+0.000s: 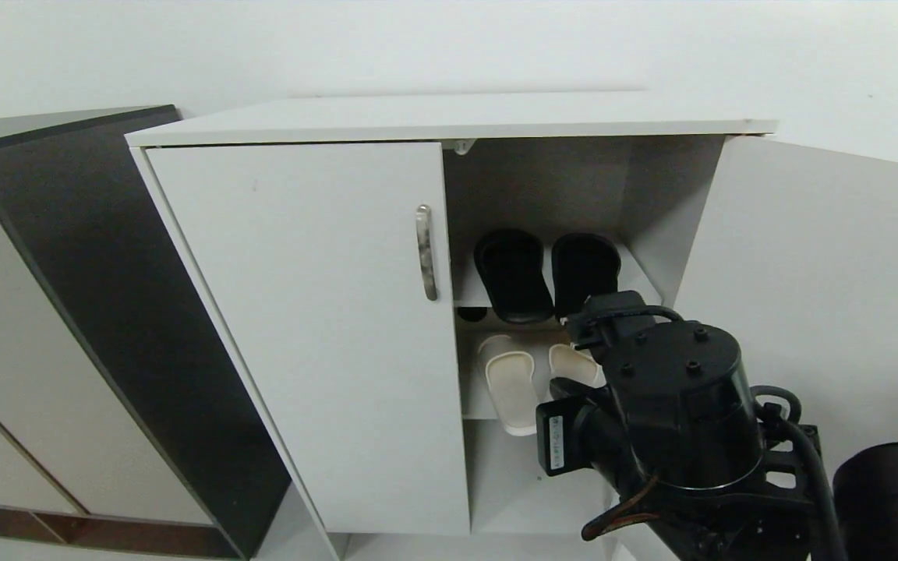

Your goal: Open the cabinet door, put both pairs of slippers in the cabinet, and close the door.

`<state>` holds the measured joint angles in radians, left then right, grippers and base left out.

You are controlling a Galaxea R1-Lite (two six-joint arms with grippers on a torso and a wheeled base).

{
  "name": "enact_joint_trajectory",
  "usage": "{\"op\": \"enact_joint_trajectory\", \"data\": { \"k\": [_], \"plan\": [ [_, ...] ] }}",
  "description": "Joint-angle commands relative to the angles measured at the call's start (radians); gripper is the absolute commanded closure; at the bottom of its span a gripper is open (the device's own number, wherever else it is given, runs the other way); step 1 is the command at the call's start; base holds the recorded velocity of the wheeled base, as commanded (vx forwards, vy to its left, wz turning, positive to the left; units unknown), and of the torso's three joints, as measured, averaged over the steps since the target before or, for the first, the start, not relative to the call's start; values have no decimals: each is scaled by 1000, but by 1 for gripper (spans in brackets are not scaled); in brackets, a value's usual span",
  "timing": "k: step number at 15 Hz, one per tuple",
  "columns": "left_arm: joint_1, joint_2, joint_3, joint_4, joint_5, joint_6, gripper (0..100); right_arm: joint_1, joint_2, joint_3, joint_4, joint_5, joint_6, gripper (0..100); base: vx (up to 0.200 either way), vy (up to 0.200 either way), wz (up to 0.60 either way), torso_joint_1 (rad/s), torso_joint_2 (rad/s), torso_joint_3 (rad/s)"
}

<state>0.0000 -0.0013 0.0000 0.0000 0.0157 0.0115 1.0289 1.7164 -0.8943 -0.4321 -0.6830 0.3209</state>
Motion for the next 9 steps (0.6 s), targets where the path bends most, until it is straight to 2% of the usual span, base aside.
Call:
{"op": "enact_joint_trajectory", "data": {
  "k": [1,9],
  "plan": [
    [0,1,0,0,0,1,100,2,0,6,1,-1,0,100,-200,0,0,-2,2,2],
    [0,1,0,0,0,1,100,-7,5,24,0,8,7,100,-200,0,0,1,2,3]
  ]
}}
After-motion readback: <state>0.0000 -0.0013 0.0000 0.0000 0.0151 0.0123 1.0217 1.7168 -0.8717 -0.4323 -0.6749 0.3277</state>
